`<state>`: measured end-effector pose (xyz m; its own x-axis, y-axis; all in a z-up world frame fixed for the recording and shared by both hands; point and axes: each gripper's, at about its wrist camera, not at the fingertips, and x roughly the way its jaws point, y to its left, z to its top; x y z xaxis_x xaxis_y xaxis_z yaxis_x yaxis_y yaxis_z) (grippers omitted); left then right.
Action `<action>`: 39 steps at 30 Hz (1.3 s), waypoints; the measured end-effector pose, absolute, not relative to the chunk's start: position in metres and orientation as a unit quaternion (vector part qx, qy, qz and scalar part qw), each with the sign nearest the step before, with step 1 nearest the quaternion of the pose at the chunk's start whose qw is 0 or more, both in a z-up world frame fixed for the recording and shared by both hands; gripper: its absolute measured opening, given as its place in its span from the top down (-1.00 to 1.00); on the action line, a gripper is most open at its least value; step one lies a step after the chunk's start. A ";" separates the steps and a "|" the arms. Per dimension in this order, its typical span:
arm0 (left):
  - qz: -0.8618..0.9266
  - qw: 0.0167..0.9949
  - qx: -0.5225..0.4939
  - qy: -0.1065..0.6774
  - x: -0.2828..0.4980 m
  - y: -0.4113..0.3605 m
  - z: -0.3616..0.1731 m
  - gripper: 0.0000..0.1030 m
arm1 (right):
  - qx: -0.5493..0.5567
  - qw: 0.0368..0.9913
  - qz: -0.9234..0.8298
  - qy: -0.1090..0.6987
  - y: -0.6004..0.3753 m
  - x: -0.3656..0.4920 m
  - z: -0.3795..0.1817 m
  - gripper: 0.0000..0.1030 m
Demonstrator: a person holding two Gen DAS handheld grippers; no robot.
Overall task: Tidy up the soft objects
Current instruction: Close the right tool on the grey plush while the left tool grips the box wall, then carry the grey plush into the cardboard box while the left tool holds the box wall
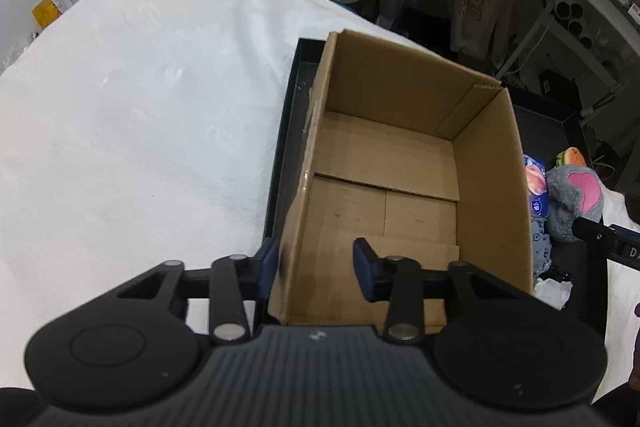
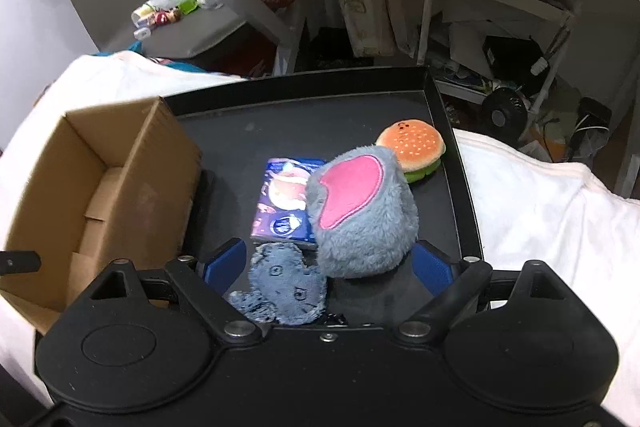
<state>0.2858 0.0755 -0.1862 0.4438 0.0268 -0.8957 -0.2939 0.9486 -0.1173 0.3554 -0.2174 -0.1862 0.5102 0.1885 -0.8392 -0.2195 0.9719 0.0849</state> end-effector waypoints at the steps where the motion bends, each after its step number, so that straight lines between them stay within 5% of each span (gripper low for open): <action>1: 0.097 0.839 -0.126 0.521 0.288 0.075 -0.189 0.29 | -0.016 0.868 0.115 0.483 -0.218 0.358 -0.188 -0.74; 9: 0.114 0.831 -0.122 0.531 0.298 0.082 -0.197 0.67 | -0.024 0.865 0.096 0.493 -0.223 0.374 -0.208 -0.53; 12: 0.114 0.829 -0.130 0.531 0.298 0.087 -0.197 0.77 | -0.023 0.861 0.096 0.500 -0.224 0.378 -0.213 -0.08; 16: 0.109 0.830 -0.132 0.532 0.298 0.088 -0.197 0.77 | -0.015 0.861 0.099 0.498 -0.227 0.375 -0.212 0.09; 39: 0.070 0.829 -0.152 0.534 0.294 0.091 -0.202 0.75 | 0.001 0.878 0.129 0.461 -0.194 0.351 -0.138 0.15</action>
